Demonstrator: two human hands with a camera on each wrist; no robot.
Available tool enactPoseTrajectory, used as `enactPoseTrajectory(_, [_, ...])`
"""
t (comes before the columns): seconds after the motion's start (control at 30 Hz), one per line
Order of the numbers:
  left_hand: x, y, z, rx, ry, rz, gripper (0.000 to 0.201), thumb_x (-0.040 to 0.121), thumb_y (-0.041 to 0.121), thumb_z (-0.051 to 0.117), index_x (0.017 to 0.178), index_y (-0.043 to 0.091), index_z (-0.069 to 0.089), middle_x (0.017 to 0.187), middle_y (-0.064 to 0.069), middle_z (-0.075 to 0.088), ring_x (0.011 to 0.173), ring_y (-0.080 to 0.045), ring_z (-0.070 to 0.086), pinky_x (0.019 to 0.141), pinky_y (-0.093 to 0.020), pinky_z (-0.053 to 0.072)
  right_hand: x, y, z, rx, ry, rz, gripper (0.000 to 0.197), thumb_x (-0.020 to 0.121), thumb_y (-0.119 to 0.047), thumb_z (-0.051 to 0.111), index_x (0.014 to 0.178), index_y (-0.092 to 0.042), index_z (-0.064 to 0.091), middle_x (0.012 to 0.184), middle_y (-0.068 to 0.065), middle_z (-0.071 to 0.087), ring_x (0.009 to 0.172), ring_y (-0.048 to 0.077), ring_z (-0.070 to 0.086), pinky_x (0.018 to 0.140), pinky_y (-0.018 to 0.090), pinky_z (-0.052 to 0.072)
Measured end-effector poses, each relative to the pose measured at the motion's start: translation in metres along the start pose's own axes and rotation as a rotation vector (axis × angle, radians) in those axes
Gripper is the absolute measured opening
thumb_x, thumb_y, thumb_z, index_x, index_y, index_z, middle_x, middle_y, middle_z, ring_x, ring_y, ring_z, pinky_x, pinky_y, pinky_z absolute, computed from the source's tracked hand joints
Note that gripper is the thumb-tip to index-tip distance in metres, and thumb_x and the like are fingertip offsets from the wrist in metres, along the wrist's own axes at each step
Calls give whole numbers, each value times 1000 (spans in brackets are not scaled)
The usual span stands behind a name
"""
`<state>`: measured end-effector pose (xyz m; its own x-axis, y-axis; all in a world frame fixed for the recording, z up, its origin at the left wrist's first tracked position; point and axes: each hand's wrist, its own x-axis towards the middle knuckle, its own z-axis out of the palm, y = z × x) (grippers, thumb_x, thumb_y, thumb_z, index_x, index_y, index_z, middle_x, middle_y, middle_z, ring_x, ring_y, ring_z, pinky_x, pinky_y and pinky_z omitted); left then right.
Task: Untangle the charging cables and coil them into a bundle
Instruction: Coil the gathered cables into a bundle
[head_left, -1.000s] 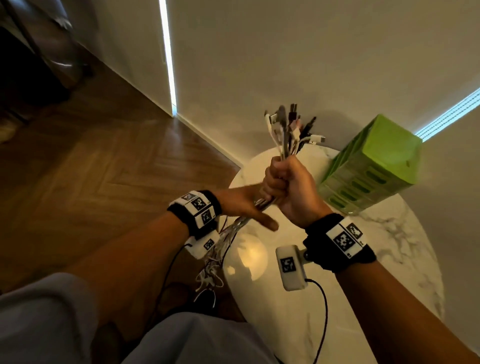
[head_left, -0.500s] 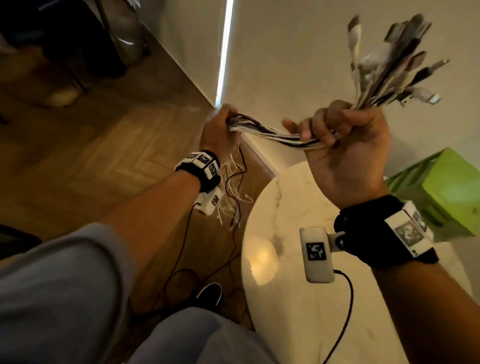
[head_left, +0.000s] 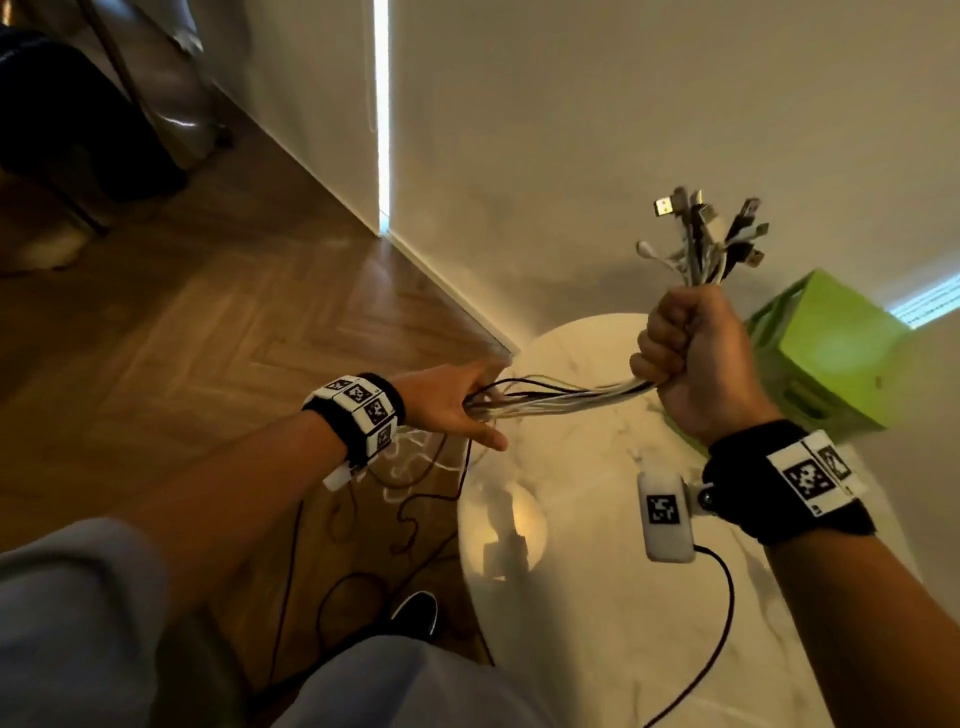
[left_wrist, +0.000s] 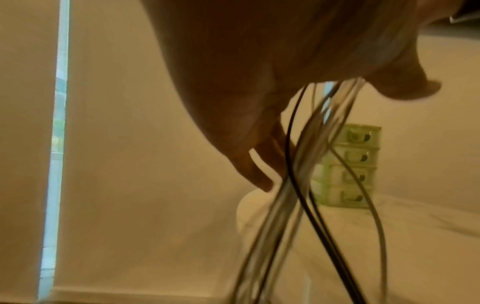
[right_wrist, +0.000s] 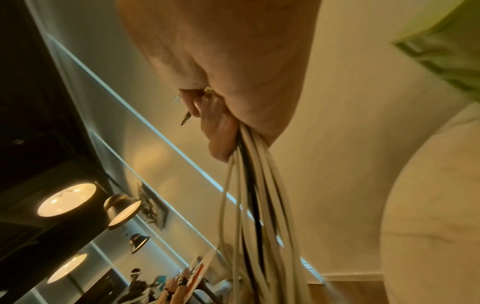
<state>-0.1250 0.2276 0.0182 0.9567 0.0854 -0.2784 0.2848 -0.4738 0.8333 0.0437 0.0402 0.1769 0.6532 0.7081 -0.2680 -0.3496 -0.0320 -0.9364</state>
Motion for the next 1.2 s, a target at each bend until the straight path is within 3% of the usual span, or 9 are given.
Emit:
enactPoseTrajectory(0.1, [14,46,10,-17,53,129,107,76,63,77,157,37,11,157,6,39,141,-5,37,112,-27,34,-10,9,-19,5,41,20,31,92,-19,40,64,-22,29,62,0,10,47,13,10,42,26,13])
enactPoseTrajectory(0.3, [50,138,83,40,-287,132,42,105,52,40,118,15,55,96,2,66,83,-13,60,83,-31,47,-33,8,-60,11,148,47,32,95,-21,41,64,-19,36,61,0,19,47,13,19,45,26,18])
enactPoseTrajectory(0.47, [60,161,101,325,-409,255,48,106,53,32,134,17,49,115,-5,64,92,-17,53,87,-32,41,-66,-1,-102,2,199,57,32,95,-15,44,64,-8,50,57,6,46,48,20,48,49,28,44])
enactPoseTrajectory(0.67, [73,171,125,691,-505,357,37,102,63,30,109,31,47,102,-5,67,87,-24,60,86,-44,50,-76,30,-132,359,-13,226,26,97,-25,51,74,-14,48,43,-7,22,30,6,21,30,18,18])
enactPoseTrajectory(0.77, [76,163,128,515,-417,391,51,101,66,24,119,27,53,111,-7,68,96,-25,62,89,-42,49,-79,29,-148,453,-23,247,37,98,-28,51,65,-17,38,39,-7,21,27,6,20,27,18,17])
enactPoseTrajectory(0.97, [76,149,138,113,-327,159,60,100,68,24,88,24,63,84,0,60,76,-16,55,77,-36,51,-89,19,-166,356,95,258,43,97,-26,52,58,-22,34,44,-6,22,31,7,24,30,18,22])
enactPoseTrajectory(1.03, [79,152,134,277,-319,237,62,97,72,26,83,24,62,77,3,61,73,-16,56,78,-36,48,-95,19,-165,224,133,255,34,98,-20,50,64,-17,43,52,1,37,42,13,46,41,23,45])
enactPoseTrajectory(1.1, [82,160,128,473,-306,304,68,89,81,25,82,26,64,74,7,63,72,-15,59,76,-37,50,-100,26,-162,131,117,226,17,98,-13,46,86,-6,55,73,12,61,80,30,72,77,46,62])
enactPoseTrajectory(1.2, [88,172,119,681,-171,426,71,82,86,31,87,29,72,79,8,70,70,-12,61,68,-34,52,-102,38,-166,78,45,314,19,99,-17,43,111,-8,55,120,18,70,119,42,62,101,71,41])
